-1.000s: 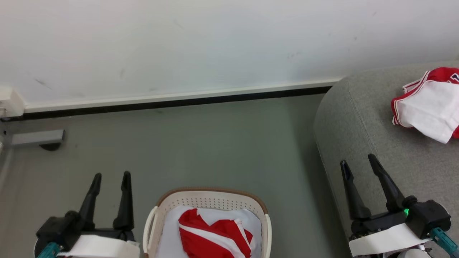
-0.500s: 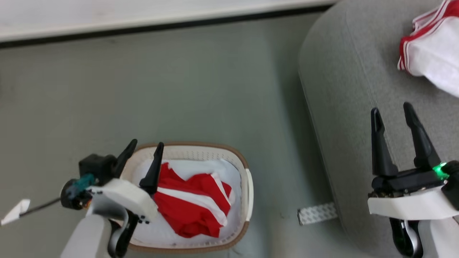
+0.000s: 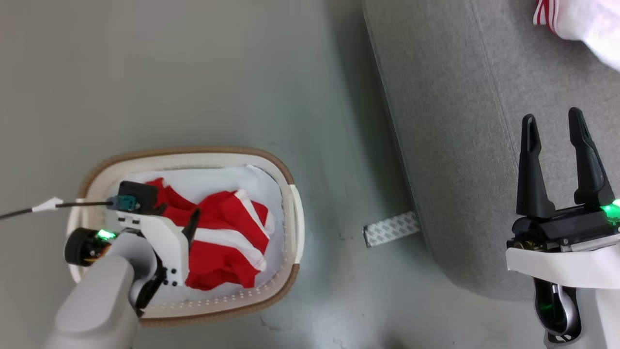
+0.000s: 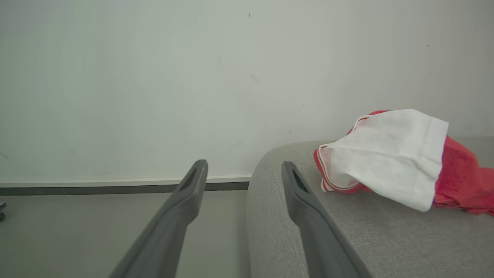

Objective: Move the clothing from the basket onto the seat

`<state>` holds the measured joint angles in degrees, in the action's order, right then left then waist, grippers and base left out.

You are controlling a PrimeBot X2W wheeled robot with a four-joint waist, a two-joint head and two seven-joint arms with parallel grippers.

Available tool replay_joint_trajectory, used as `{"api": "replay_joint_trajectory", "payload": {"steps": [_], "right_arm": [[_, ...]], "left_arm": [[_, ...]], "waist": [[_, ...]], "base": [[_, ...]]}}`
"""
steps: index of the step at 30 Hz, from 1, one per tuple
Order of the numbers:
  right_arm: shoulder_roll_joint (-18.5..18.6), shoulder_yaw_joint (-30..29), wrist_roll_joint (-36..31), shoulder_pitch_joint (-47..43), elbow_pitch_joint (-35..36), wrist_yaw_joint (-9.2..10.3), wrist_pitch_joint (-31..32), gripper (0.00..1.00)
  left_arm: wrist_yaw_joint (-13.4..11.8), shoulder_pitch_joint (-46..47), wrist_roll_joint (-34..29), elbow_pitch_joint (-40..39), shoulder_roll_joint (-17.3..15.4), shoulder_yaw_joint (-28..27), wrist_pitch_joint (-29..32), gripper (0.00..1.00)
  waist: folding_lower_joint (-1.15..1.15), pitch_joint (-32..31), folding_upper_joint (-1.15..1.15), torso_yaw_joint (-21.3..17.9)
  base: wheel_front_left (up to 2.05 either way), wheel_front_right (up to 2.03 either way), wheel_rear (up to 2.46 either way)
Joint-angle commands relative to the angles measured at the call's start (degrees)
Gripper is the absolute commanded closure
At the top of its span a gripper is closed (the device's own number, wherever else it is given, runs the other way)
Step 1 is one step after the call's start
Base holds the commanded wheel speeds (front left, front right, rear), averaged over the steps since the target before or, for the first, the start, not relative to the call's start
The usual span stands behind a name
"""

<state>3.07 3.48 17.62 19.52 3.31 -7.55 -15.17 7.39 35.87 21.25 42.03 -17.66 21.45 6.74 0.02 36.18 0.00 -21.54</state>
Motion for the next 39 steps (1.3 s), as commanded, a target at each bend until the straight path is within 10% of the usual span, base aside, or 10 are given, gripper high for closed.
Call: {"api": "replay_joint_trajectory", "payload": {"steps": [1,18,19,20,21,39], "right_arm": [[-0.22,0.09,1.09,0.51,0.58,0.13,0.04,0.0],[-0.24,0.25,4.85,1.91,1.27,0.13,0.04,0.0],[-0.25,0.24,4.92,1.97,1.18,0.13,0.04,0.0],[-0.25,0.22,4.92,2.09,1.11,0.13,0.04,0.0],[-0.25,0.19,4.9,2.18,0.99,0.13,0.04,0.0],[-0.15,-0.05,-2.13,-0.56,-3.73,0.13,0.04,0.0]], "left_arm": [[0.15,1.61,0.24,1.52,-1.14,1.26,0.25,0.0],[0.07,11.72,2.38,13.15,-7.46,27.67,8.49,0.0],[0.07,12.11,3.27,13.29,-7.62,28.46,8.33,0.15],[0.07,12.44,4.03,13.3,-7.69,29.03,7.79,0.8],[0.09,12.76,4.54,13.3,-7.74,29.59,7.34,1.0],[0.07,7.48,17.31,15.08,1.73,33.44,-13.39,1.0]], "waist": [[-0.02,3.87,0.0,-2.32],[-0.02,11.82,0.0,-4.05],[-0.02,11.91,0.0,-4.04],[-0.02,11.96,0.0,-4.03],[-0.02,11.95,0.0,-4.0],[-0.02,-12.03,0.0,5.01]], "base": [[0.0,0.0,0.0],[0.0,0.0,0.0],[0.0,0.0,0.0],[0.0,0.0,0.0],[0.0,0.0,0.0],[0.0,0.0,0.0]]}}
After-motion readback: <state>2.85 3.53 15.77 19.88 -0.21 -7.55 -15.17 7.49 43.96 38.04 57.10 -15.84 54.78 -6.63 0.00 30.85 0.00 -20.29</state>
